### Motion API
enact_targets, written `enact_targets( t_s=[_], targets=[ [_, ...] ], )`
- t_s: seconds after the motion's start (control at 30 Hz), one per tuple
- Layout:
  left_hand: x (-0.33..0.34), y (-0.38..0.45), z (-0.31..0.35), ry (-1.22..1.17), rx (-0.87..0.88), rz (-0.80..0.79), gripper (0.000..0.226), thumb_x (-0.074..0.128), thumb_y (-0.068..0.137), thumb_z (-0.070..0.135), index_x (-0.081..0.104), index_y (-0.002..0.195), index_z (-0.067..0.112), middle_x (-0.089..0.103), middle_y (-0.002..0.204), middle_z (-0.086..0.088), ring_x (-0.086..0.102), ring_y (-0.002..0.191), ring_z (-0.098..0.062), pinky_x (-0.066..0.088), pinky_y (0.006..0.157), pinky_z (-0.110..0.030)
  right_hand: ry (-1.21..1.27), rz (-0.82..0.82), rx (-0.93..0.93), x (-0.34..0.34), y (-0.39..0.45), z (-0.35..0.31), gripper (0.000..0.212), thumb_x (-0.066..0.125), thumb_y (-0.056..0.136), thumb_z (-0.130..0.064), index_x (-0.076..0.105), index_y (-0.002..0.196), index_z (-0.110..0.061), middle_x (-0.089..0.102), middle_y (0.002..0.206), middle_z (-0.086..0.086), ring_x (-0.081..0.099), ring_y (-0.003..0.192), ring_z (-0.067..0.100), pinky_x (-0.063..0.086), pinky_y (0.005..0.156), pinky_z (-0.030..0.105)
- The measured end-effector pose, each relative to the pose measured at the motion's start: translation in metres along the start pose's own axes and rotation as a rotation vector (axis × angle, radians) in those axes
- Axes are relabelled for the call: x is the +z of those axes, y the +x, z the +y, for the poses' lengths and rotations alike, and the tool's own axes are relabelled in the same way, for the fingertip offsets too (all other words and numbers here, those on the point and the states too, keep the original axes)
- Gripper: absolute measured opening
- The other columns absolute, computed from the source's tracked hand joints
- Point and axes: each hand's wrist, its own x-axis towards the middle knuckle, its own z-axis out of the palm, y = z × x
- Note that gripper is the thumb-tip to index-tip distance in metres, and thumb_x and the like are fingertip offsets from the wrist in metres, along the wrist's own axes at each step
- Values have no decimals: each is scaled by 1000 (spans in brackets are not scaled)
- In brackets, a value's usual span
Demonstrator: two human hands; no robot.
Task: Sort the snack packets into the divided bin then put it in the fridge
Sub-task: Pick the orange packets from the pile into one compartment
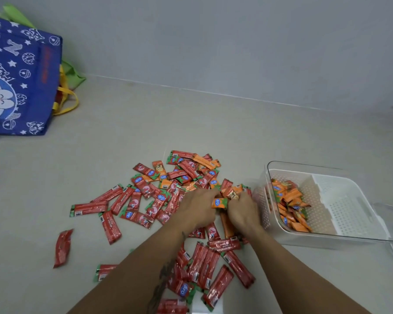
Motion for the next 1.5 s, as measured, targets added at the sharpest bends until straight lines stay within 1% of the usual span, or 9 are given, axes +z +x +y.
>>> enact_targets(
  t_s=[0.3,0.43,0.57,0.73,0.87,1.03,1.2,1.37,1.5],
  targets=[
    [8,-9,-26,93,-200,153,39,62,88,24,56,127,26,65,117,-1,60,106,-27,47,84,-36,-307,-68,-52,8,-25,25,37,53,85,-54,53,101,-20,63,90,-3,60,82,23,50,78,35],
    [0,-13,-32,43,-292,137,37,57,86,16,59,123,21,64,116,-6,59,104,-30,47,83,-38,-447,-90,-136,10,-33,20,37,53,86,-48,49,108,-18,64,103,2,61,92,25,40,71,33],
    [-3,-2,-26,-23,-281,98,17,55,89,21,63,103,18,65,104,-6,58,92,-30,48,72,-36,-472,-58,-204,11,-36,18,33,45,85,-45,55,102,-18,66,103,4,63,92,27,52,79,38],
    [7,17,-8,-46,-322,62,25,56,91,40,64,93,16,67,95,-4,60,81,-26,51,70,-35,-154,78,-242,-4,-12,3,13,46,94,-30,42,101,-19,53,81,-2,56,80,26,50,75,44],
    [22,26,6,34,-396,123,48,52,88,60,58,111,17,61,111,-4,59,104,-27,42,90,-41,-57,141,-198,-5,17,-15,24,52,86,-22,44,109,-20,64,97,5,61,88,31,53,76,46],
    [35,28,0,71,-370,141,43,55,91,40,48,126,17,56,125,-4,53,116,-25,34,96,-43,-227,59,-137,4,43,-17,37,55,83,-23,56,118,-12,59,115,14,55,105,36,50,88,45],
    [21,16,-11,92,-296,56,47,49,89,34,47,131,14,49,128,-6,49,119,-25,31,103,-45,-509,-19,-142,14,45,-9,48,63,84,-33,48,124,-11,51,123,16,49,114,36,43,92,41],
    [12,-9,-27,-95,-187,190,17,40,93,30,42,103,17,52,98,-3,46,85,-22,38,85,-41,-593,-18,-170,10,40,-9,43,59,85,-33,53,121,-9,45,123,15,45,114,34,42,93,40],
    [-3,-12,-36,-168,-161,330,12,43,91,17,34,98,21,40,75,4,41,72,-19,27,66,-34,-578,-6,-248,9,33,-15,36,51,86,-27,56,118,-11,41,120,9,38,112,29,40,93,41]
  ],
)
